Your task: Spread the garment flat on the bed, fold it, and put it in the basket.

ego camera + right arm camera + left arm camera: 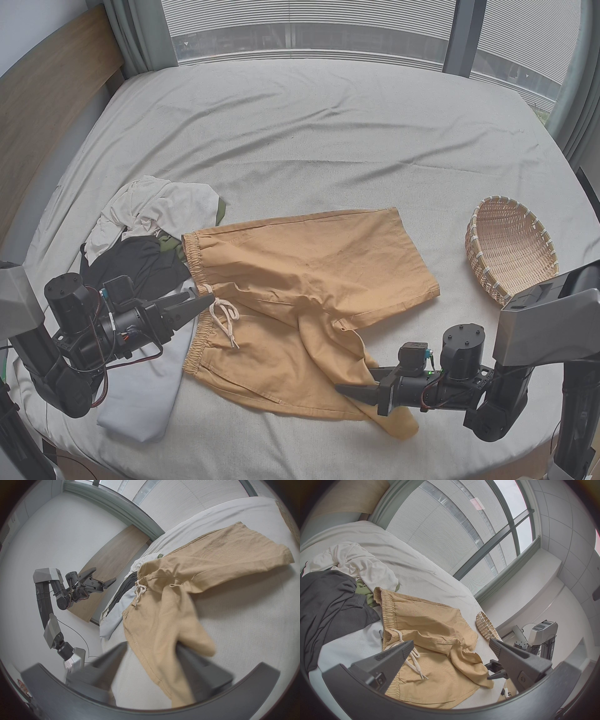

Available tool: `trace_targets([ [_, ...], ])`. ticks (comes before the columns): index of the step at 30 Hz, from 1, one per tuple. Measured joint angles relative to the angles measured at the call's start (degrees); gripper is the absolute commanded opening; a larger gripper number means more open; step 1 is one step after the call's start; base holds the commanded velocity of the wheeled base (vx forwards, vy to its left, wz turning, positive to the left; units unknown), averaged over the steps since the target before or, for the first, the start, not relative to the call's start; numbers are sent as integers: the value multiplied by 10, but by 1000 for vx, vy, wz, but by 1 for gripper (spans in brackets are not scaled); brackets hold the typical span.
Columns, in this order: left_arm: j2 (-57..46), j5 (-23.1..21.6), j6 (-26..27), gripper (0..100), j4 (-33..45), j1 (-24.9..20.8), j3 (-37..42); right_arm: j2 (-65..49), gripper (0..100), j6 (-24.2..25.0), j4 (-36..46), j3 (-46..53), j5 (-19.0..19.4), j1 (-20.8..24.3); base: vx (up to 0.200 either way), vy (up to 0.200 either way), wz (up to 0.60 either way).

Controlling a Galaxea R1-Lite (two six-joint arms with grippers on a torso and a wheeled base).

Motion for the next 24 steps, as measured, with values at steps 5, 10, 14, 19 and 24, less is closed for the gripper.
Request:
trace_targets([
  [5,1,0,0,100,0,0,0,-21,100,6,0,8,0,3,0,0,0],
  [10,3,0,0,100,0,0,0,-53,100,20,0,23,0,7,0,0,0],
  [14,4,0,0,100,0,0,0,-76,100,30,0,33,1,23,0,0,0],
  [19,4,0,0,100,0,0,0,-89,100,43,1,39,0,49,0,0,0],
  [24,4,0,0,100,0,0,0,-87,100,44,1,40,-1,60,0,0,0],
])
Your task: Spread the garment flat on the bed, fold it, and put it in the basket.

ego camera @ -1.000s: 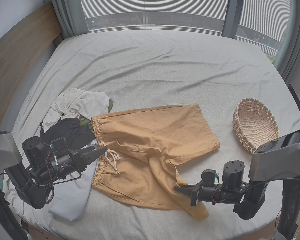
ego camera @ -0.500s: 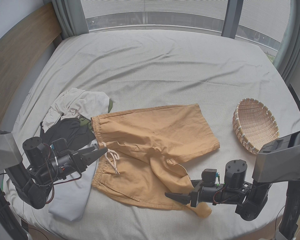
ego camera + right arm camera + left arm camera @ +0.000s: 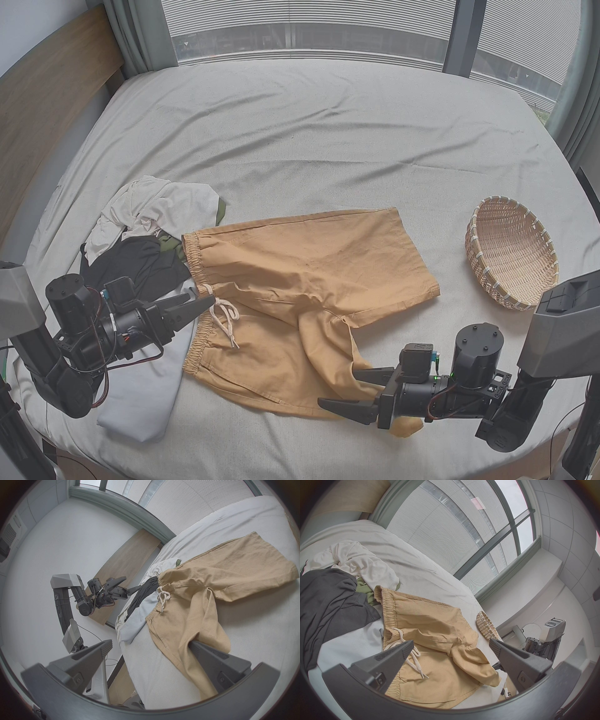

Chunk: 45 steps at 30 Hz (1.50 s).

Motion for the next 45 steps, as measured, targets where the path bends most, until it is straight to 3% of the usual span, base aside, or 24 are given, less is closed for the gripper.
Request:
trace_targets([
  [22,-1,0,0,100,0,1,0,64,100,7,-2,0,0,37,0,0,0],
  [38,2,0,0,100,0,-1,1,-50,100,4,-1,53,-3,-10,0,0,0],
  [45,3,0,0,100,0,-1,2,-68,100,-7,0,65,-20,-54,0,0,0],
])
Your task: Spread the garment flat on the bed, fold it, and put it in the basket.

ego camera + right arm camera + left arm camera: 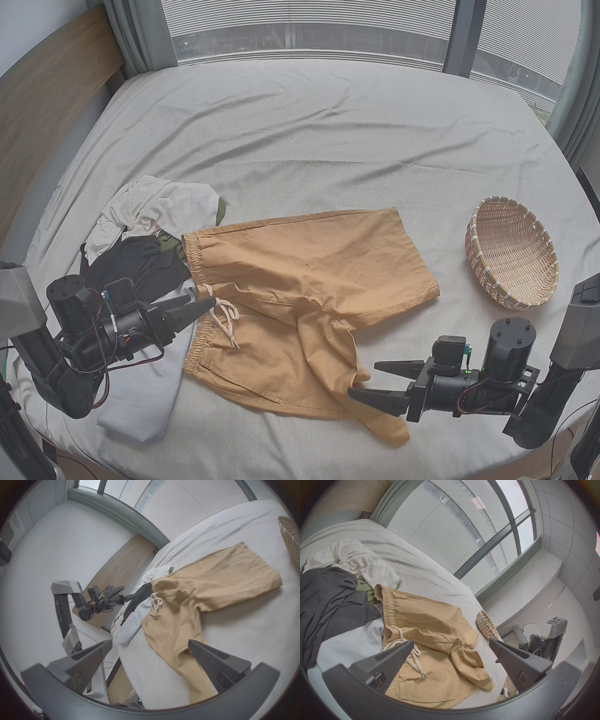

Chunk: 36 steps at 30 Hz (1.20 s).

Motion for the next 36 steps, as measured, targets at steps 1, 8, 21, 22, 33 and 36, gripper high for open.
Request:
trace_targets([
  [1,0,0,0,100,0,0,0,4,100,-4,0,0,-1,-7,0,0,0],
  [8,1,0,0,100,0,0,0,56,100,-48,0,1,-13,-56,0,0,0],
  [21,3,0,0,100,0,-2,1,147,100,-68,-1,-40,-18,-68,0,0,0],
  [22,3,0,0,100,0,-3,1,150,100,-68,0,-44,-18,-68,0,0,0],
  [33,3,0,-1,100,0,-2,1,176,100,-69,-1,-73,-20,-54,0,0,0],
  [36,3,0,-1,100,0,-3,1,179,0,-69,0,-74,-19,-44,0,0,0],
])
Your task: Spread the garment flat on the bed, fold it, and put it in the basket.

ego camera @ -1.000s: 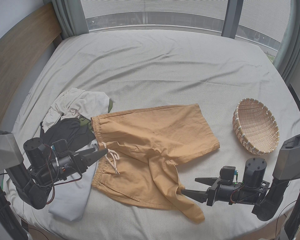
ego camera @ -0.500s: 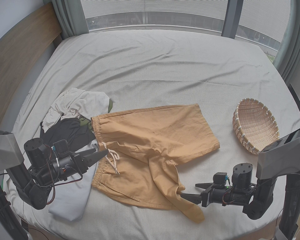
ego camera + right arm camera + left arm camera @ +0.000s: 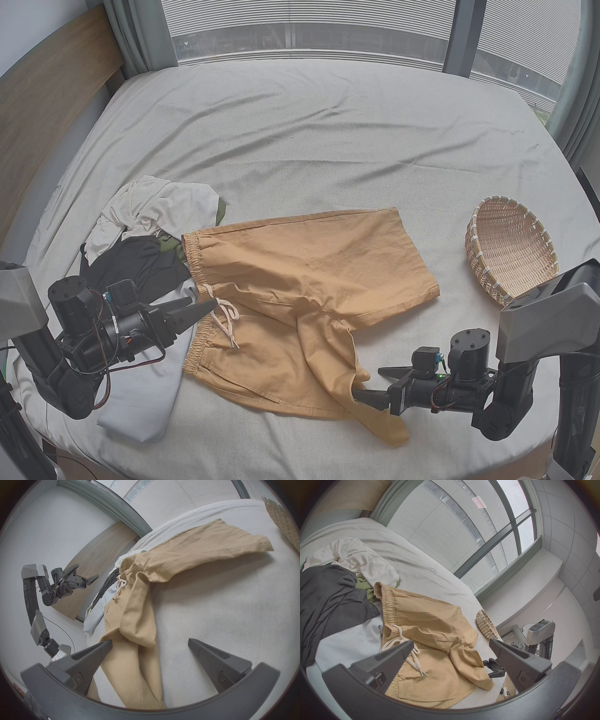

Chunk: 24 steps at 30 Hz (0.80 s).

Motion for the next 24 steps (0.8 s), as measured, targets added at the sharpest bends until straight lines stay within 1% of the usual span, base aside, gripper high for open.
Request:
trace_targets([
  [11,0,0,0,100,0,-1,0,-2,0,3,-1,-13,-4,5,0,0,0],
  [15,0,0,0,100,0,-2,0,-16,0,3,-1,2,-13,3,0,0,0],
  [24,0,0,0,100,0,-3,0,-79,0,4,-1,60,-19,-4,0,0,0],
])
